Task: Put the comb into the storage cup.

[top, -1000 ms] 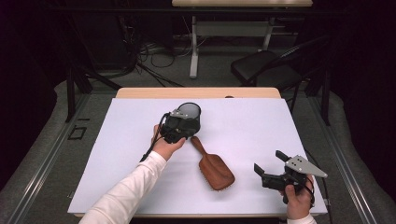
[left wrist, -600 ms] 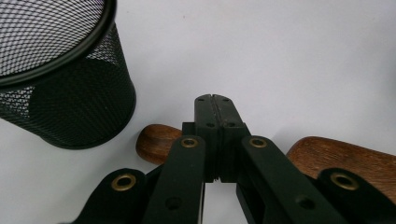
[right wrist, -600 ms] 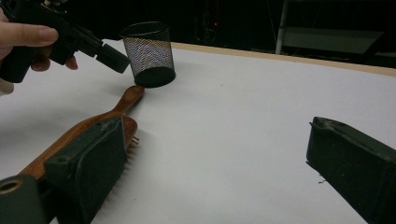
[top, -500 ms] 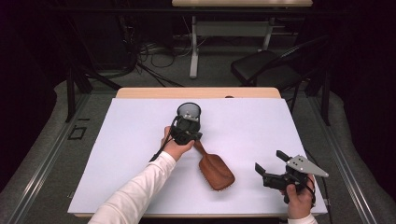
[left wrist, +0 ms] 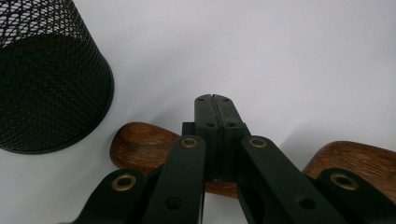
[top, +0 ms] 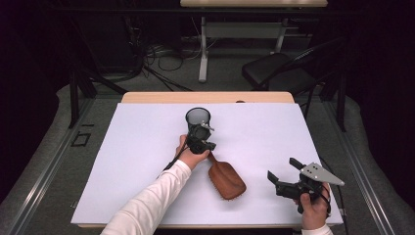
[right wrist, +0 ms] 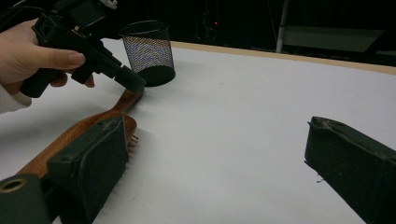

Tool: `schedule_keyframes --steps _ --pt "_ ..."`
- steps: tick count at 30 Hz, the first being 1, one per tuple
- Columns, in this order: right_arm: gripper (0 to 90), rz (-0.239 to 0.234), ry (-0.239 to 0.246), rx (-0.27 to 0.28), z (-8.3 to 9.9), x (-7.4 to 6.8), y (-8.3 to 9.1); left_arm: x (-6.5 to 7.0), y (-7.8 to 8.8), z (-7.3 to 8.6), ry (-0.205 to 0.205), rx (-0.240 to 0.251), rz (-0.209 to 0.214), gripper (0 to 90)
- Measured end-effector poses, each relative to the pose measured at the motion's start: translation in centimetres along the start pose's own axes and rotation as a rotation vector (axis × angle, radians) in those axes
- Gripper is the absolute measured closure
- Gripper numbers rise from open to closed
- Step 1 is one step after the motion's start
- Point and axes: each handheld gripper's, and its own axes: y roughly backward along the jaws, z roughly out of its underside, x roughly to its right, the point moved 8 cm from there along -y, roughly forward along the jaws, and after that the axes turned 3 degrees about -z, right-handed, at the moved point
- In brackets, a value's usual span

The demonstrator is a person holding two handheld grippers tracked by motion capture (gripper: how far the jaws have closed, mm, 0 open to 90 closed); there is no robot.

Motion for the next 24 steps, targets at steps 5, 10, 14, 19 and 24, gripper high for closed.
schedule_keyframes --steps 5,10,14,19,24 --pt "5.4 0.000 0.001 -0.002 0.02 -0.02 -0.03 -0.30 -0.43 0.23 0.002 -0.021 -0.008 90.0" --pt "5.6 0.000 0.000 -0.003 0.03 -0.01 -0.03 -0.50 -0.70 0.33 0.004 -0.027 -0.021 90.0" --pt "5.7 -0.001 0.001 -0.004 0.05 0.00 -0.03 -0.60 -0.85 0.41 0.003 -0.034 -0.024 90.0" --pt "6.0 -0.002 -0.001 -0.006 0.09 -0.04 -0.05 -0.57 -1.07 0.56 -0.002 -0.043 -0.031 90.0" --pt "6.3 -0.002 -0.001 -0.004 0.07 0.03 0.01 -0.65 -0.99 0.78 -0.011 -0.057 -0.033 90.0"
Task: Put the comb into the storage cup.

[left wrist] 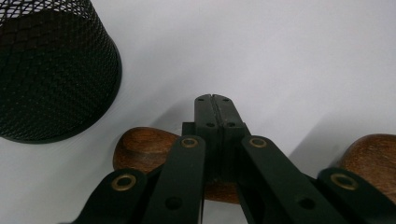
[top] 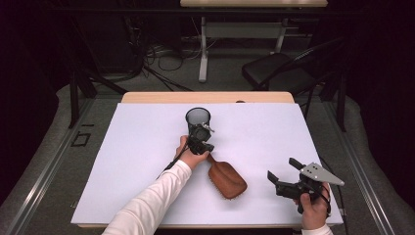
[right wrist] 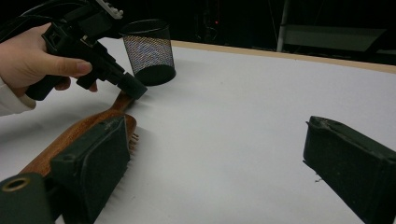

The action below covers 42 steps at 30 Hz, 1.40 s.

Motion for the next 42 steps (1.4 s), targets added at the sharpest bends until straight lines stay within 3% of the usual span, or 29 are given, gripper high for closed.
schedule_keyframes --steps 14,42 --pt "6.9 0.002 -0.006 -0.001 0.0 0.0 0.0 -0.4 0.8 1.3 -0.017 -0.024 0.019 90.0" --pt "7.7 0.000 -0.021 0.002 0.1 0.1 0.1 0.7 2.7 4.7 -0.059 -0.040 0.082 90.0"
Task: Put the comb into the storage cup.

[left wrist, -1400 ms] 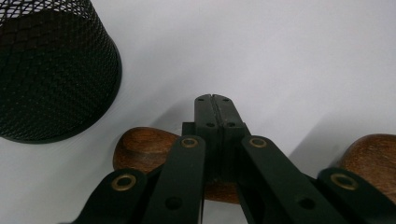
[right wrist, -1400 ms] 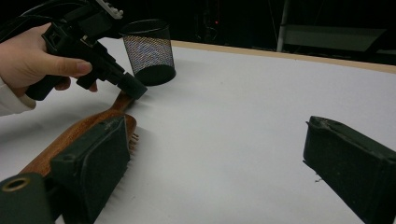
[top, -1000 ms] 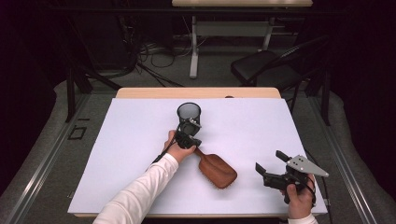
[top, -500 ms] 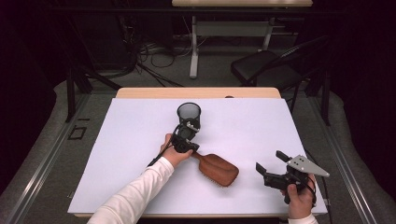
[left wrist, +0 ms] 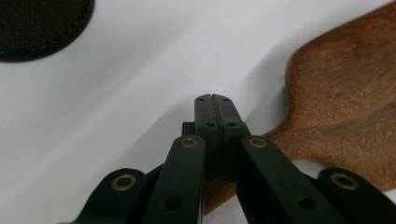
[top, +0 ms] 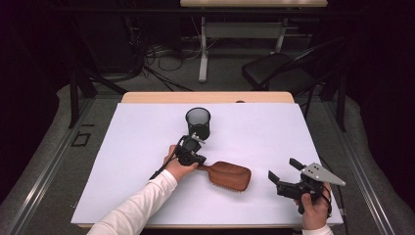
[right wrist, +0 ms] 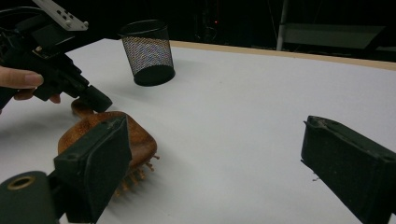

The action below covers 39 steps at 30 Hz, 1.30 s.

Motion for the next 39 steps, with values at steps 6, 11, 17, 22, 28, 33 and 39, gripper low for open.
schedule_keyframes --steps 6,11,17,22,28,33,39 --pt "7.7 0.003 0.008 0.002 0.0 0.1 0.1 0.5 0.3 0.8 -0.009 -0.002 0.010 90.0" --pt "7.7 0.003 0.007 0.003 0.0 0.1 0.1 1.1 0.5 1.6 -0.019 -0.011 0.027 90.0" --pt "7.8 0.000 0.006 0.004 0.0 0.0 0.1 1.6 0.9 2.5 -0.029 -0.010 0.041 90.0" --pt "7.8 0.003 0.006 0.004 0.0 0.1 0.1 2.2 1.5 3.3 -0.032 0.002 0.056 90.0" --pt "7.8 0.002 0.005 0.005 0.0 0.0 0.1 2.7 1.8 3.9 -0.041 0.008 0.062 90.0" --pt "7.8 0.002 0.005 0.004 0.0 0.0 0.1 3.0 2.0 4.4 -0.042 0.009 0.067 90.0" --pt "7.8 0.002 0.004 0.001 0.0 0.0 0.1 3.2 2.3 4.7 -0.041 0.022 0.075 90.0"
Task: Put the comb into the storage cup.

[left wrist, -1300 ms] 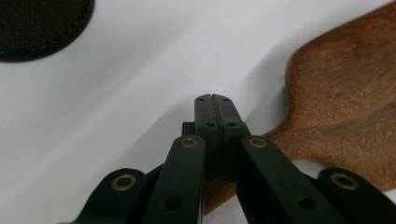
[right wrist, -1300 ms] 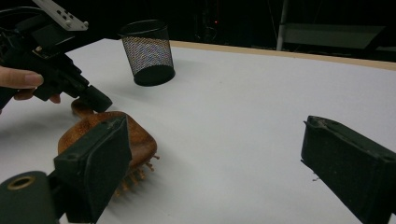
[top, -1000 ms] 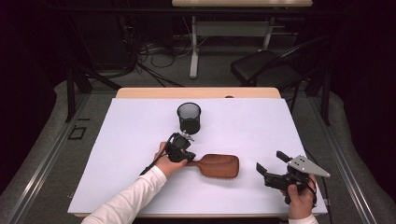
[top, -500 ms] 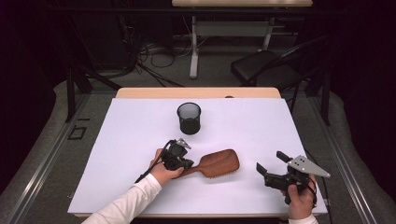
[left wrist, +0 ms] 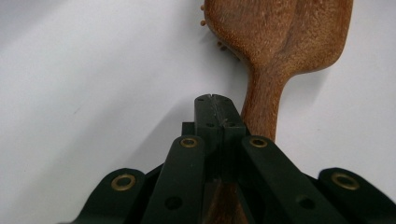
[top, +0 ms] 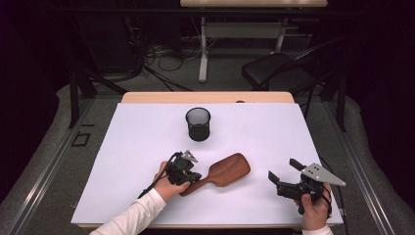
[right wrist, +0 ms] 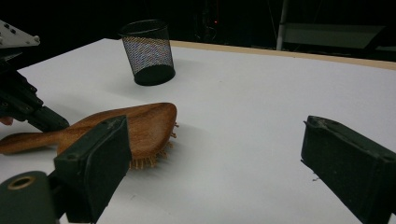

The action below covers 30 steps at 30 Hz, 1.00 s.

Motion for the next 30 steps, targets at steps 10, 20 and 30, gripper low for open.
schedule_keyframes --steps 10,20,30 --pt "7.8 0.000 0.000 -0.001 0.02 -0.01 0.00 0.59 0.08 0.42 -0.006 0.003 0.010 90.0" --pt "7.8 -0.001 -0.001 -0.003 0.03 -0.01 0.04 0.39 0.23 0.31 -0.008 0.014 0.001 85.4" --pt "7.8 -0.001 -0.002 0.001 0.03 0.01 0.00 -0.02 0.95 -0.02 -0.005 0.036 -0.018 70.8"
